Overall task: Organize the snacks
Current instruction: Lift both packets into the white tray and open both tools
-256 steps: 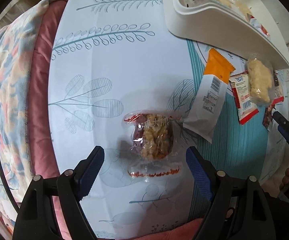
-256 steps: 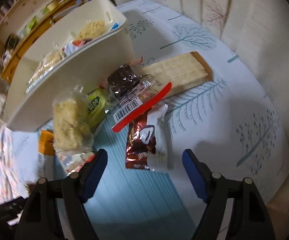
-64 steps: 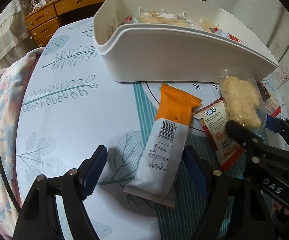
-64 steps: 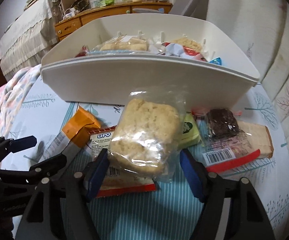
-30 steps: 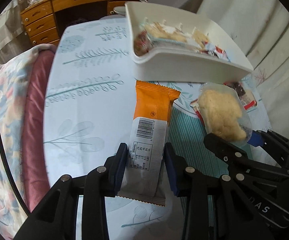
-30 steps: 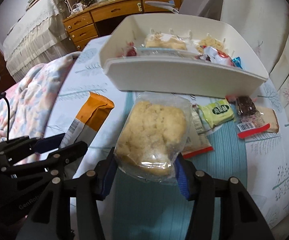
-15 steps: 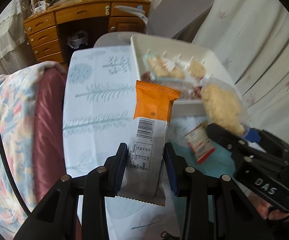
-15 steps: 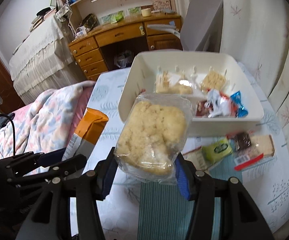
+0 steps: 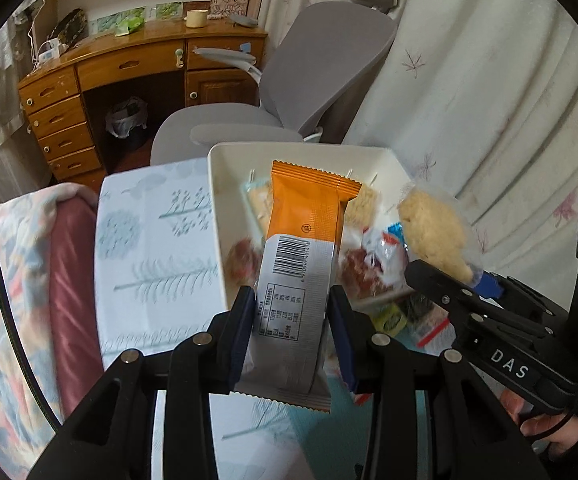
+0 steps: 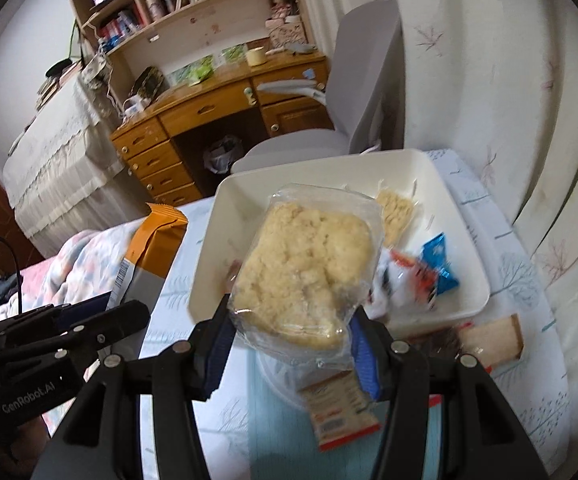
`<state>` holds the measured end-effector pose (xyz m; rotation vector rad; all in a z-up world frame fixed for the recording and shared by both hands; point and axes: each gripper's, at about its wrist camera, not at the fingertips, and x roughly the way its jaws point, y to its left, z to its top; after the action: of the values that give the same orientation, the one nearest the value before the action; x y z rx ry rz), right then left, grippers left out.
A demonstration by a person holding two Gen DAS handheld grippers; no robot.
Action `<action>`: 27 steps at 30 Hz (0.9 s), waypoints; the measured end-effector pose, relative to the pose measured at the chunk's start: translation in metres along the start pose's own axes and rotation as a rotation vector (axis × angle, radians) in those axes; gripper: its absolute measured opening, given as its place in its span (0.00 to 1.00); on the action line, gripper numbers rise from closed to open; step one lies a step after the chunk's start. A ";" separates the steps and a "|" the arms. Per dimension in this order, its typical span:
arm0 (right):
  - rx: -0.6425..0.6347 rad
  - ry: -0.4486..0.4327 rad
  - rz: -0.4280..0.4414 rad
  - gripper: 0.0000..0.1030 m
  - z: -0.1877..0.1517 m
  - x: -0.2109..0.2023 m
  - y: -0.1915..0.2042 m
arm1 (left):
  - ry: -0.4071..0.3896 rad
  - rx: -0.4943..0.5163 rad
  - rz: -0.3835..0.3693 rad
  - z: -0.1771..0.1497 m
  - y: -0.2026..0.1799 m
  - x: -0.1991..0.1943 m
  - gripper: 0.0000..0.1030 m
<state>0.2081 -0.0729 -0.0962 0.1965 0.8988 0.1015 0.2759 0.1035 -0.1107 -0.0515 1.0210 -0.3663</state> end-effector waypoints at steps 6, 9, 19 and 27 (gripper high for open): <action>0.014 -0.003 0.001 0.52 0.020 0.012 -0.028 | 0.010 -0.024 -0.001 0.024 -0.016 0.025 0.35; 0.023 0.012 0.007 0.52 0.027 0.020 -0.041 | 0.022 -0.025 -0.004 0.031 -0.024 0.037 0.35; 0.048 0.087 0.025 0.65 0.038 0.035 -0.073 | 0.043 -0.042 0.005 0.042 -0.047 0.053 0.67; 0.048 0.064 0.007 0.74 0.030 0.014 -0.081 | 0.092 -0.088 -0.010 0.027 -0.045 0.039 0.77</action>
<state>0.2407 -0.1533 -0.1057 0.2423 0.9646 0.0926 0.3052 0.0455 -0.1194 -0.1205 1.1279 -0.3352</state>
